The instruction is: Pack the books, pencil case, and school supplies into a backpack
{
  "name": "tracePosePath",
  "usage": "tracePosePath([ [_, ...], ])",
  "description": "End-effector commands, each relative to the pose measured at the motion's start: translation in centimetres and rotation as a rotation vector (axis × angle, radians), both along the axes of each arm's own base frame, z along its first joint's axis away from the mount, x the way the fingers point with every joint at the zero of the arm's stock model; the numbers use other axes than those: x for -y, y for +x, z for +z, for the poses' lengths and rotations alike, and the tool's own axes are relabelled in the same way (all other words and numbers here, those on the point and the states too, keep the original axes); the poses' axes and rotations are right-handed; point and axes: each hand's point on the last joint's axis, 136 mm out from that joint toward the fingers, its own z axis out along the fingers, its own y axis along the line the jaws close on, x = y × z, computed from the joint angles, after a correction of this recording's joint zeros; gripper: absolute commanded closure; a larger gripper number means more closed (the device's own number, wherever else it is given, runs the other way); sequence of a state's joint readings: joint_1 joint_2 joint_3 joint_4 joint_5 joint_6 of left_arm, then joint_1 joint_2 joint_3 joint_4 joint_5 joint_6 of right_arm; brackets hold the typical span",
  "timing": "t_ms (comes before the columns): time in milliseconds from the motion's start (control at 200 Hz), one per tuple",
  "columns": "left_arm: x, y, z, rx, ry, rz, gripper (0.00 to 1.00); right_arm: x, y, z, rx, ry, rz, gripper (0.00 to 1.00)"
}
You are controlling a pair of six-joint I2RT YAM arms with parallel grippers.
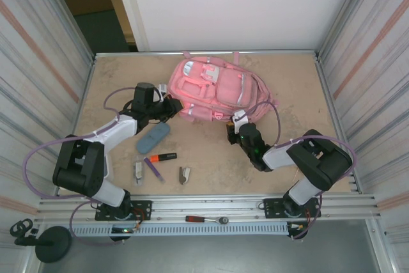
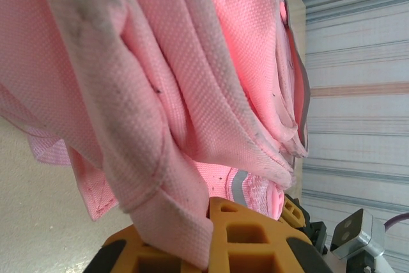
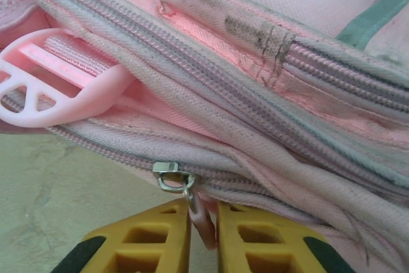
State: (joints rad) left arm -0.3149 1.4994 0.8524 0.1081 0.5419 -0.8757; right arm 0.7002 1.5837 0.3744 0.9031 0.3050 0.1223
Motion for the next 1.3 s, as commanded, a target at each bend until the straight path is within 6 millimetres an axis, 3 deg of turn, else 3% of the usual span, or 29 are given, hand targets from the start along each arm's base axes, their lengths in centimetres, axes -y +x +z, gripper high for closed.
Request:
tracePosePath([
  [0,0.4,0.3,4.5,0.159,-0.046,-0.033,1.0,0.3,1.1,1.0,0.028,0.011,-0.038,0.93],
  [80,0.1,0.4,4.6,0.161,-0.043,-0.026,1.0,1.2,0.9,0.4,0.011,0.006,-0.069,1.0],
  [326,-3.3,2.8,5.3,0.191,0.006,0.039,1.0,5.4,-0.7,-2.0,-0.108,0.008,-0.226,1.0],
  [451,-5.0,4.6,4.5,0.18,0.031,0.063,1.0,8.1,-1.4,-3.6,-0.214,0.06,-0.312,1.0],
  [546,-5.5,6.0,3.3,0.164,0.051,0.056,1.0,7.7,-1.5,-3.6,-0.264,0.093,-0.294,1.0],
  [691,-6.2,8.0,1.6,0.144,0.108,0.05,1.0,5.5,-1.6,-2.8,-0.313,0.135,-0.199,1.0],
  [741,-6.8,8.5,1.4,0.15,0.135,0.058,0.91,4.8,-1.7,-2.5,-0.329,0.152,-0.162,1.0],
  [807,-7.3,8.8,1.4,0.167,0.184,0.063,0.71,3.8,-1.8,-1.7,-0.346,0.171,-0.115,1.0],
  [917,-8.6,8.2,1.3,0.183,0.287,0.076,0.49,2.6,-2.1,-0.2,-0.368,0.201,-0.056,1.0],
  [1082,-10.8,5.9,2.3,0.29,0.512,0.121,0.4,1.2,-2.5,2.3,-0.401,0.238,0.017,1.0],
  [1207,-8.2,3.4,4.7,0.524,0.73,0.041,0.38,0.6,-2.7,4.1,-0.43,0.274,0.07,1.0],
  [1292,-4.0,1.4,6.3,0.747,0.792,-0.097,0.38,0.4,-2.7,5.1,-0.45,0.296,0.101,1.0],
])
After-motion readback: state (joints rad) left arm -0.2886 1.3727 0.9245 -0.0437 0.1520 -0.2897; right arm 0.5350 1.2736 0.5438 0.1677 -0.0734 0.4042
